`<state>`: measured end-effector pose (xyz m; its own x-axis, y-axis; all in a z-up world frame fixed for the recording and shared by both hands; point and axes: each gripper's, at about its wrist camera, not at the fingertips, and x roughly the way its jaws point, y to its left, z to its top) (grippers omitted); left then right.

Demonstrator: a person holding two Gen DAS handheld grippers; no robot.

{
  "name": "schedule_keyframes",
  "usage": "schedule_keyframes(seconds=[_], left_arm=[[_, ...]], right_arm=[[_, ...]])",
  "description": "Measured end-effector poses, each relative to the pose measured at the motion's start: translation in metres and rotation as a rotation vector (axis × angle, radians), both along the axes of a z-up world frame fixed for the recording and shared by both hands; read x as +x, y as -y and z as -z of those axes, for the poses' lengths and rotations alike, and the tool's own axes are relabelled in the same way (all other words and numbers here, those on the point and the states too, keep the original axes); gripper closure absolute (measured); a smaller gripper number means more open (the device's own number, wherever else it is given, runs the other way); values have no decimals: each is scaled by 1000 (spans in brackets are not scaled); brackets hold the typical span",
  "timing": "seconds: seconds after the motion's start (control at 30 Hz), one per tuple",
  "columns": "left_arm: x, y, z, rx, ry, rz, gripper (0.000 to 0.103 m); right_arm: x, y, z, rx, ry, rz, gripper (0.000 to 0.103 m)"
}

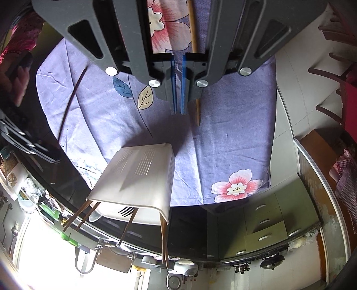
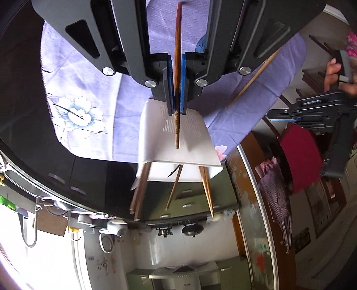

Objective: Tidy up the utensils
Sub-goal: 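Lift the last chopstick with the right tool while the left tool carries its chopstick, then drop the chopstick into the holder with the left tool while the right tool carries one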

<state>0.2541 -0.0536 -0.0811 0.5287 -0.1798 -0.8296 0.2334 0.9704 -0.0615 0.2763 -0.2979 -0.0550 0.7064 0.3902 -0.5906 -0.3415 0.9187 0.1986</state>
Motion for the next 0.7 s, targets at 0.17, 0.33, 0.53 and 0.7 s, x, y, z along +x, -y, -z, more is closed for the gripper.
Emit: schedule_keyframes(seconds=[0.17, 0.33, 0.53, 0.7], left_arm=[[33, 2, 36, 51, -139, -38, 99], [64, -4, 86, 101, -289, -68, 97], [79, -9, 103, 90, -326, -75, 96], [83, -5, 104, 115, -323, -59, 95]], right_arm=[[-21, 21, -9, 17, 25, 19, 97], [-31, 30, -17, 24, 27, 14, 97], [-34, 36, -16, 27, 26, 18, 97], [-32, 36, -16, 29, 21, 19, 97]])
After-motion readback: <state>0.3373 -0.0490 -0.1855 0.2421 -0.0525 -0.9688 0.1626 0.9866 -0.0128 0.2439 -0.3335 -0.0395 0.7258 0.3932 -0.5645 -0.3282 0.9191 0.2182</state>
